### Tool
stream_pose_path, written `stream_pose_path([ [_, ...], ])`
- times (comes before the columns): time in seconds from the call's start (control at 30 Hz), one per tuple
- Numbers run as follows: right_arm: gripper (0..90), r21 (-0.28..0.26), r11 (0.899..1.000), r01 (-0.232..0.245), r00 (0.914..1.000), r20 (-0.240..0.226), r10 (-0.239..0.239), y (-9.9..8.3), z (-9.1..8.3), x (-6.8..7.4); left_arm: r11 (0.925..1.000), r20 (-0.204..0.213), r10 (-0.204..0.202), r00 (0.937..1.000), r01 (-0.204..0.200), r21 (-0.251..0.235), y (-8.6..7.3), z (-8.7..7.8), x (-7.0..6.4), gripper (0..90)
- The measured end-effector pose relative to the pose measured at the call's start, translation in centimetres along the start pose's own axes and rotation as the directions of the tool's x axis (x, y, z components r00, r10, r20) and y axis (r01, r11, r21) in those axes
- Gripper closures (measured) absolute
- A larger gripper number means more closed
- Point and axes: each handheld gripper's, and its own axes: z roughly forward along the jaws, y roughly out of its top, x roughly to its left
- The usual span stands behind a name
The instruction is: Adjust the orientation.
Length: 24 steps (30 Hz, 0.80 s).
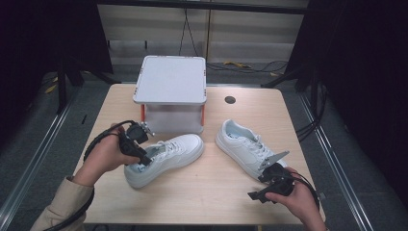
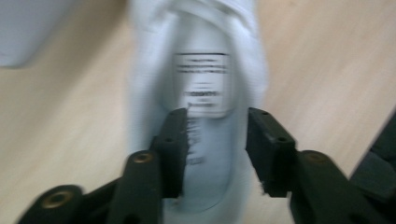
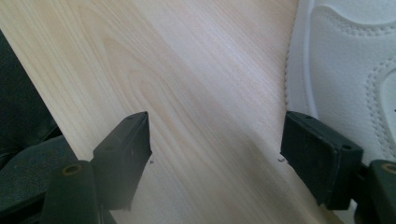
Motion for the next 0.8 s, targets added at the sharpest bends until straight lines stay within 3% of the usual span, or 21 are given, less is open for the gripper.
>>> stream_pose_path([
  [0.07,23.6,0.001,1.000,0.000,1.0000,-0.003,0.000,0.1,0.0,0.1,0.9998,-0.011,-0.011,0.9999,0.011,0.016,0.3,-0.2,0.9,59.7],
  [0.17,23.6,0.006,1.000,0.001,1.0000,-0.007,-0.001,0.0,0.1,0.1,0.9975,-0.038,-0.008,0.9993,0.011,0.070,0.4,1.2,2.3,58.9],
  [0.37,23.6,-0.004,1.000,-0.009,1.0000,-0.003,0.009,-0.2,-0.2,-0.2,0.9925,0.022,-0.001,0.9998,-0.002,0.122,-0.2,5.2,3.6,59.3],
  [0.43,23.6,-0.007,1.000,-0.008,1.0000,-0.003,0.008,-0.2,-0.3,-0.2,0.9899,0.034,0.001,0.9994,-0.006,0.141,-0.4,6.1,3.8,67.3],
  [0.5,23.6,-0.006,1.000,-0.006,1.0000,-0.002,0.006,-0.2,-0.3,-0.2,0.9860,0.051,-0.054,0.9973,0.045,0.161,-0.3,6.2,4.0,70.4],
  [0.6,23.6,-0.006,1.000,-0.007,1.0000,-0.006,0.007,-0.2,-0.2,-0.2,0.9830,0.045,-0.034,0.9984,0.025,0.182,0.0,6.3,4.0,74.0],
  [0.7,23.6,-0.003,1.000,-0.008,1.0000,-0.005,0.008,-0.2,-0.2,-0.2,0.9802,0.022,-0.040,0.9990,0.035,0.195,0.2,6.2,3.8,78.0],
  [0.8,23.6,-0.008,1.000,-0.005,1.0000,-0.006,0.005,-0.2,-0.3,-0.1,0.9763,0.002,-0.105,0.9945,0.102,0.191,0.0,5.9,3.3,80.8],
])
